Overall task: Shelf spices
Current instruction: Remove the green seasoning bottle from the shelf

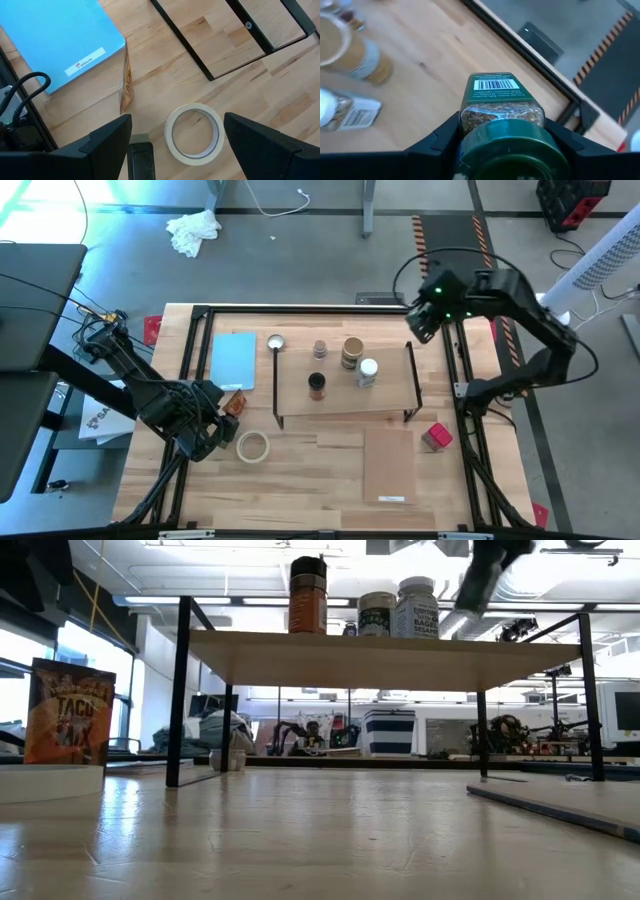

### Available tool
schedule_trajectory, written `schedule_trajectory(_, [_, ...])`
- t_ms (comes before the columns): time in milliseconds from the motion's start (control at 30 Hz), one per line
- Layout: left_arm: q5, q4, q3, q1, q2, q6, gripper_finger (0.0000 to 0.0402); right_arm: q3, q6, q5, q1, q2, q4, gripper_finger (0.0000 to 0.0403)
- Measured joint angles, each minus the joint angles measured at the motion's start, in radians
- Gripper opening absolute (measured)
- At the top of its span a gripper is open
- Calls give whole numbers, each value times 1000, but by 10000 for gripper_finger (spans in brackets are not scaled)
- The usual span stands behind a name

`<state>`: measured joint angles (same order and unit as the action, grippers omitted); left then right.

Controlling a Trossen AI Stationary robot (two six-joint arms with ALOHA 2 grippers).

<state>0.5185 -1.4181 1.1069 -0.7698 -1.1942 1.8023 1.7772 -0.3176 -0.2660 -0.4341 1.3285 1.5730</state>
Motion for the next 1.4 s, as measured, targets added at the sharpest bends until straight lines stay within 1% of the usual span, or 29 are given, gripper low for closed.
schedule_trajectory(167, [2,0,0,0,0,-11,314,-123,-96,-8,-59,-40,-1,184])
schedule_trajectory(367, [2,-2,0,0,0,-27,314,-322,-119,-31,-175,-38,-26,184])
schedule_trajectory(533, [2,-2,0,0,0,-27,314,-512,-90,50,-294,-38,-133,184])
schedule_trajectory(600, [-3,-2,0,0,0,-27,314,-576,-87,88,-329,-38,-195,184])
schedule_trajectory(733, [-18,-1,0,0,0,-26,314,-679,-89,122,-382,-38,-297,185])
schedule_trajectory(933, [-53,11,0,0,0,-25,314,-804,-133,156,-439,-38,-370,185])
schedule_trajectory(1100, [-56,11,0,0,0,-26,314,-888,-156,183,-463,-38,-419,185])
schedule_trajectory(1200, [-56,11,0,0,0,-26,314,-916,-158,215,-469,-38,-453,186])
schedule_trajectory(1400, [-62,12,0,0,0,-25,314,-929,-179,226,-469,-38,-473,187])
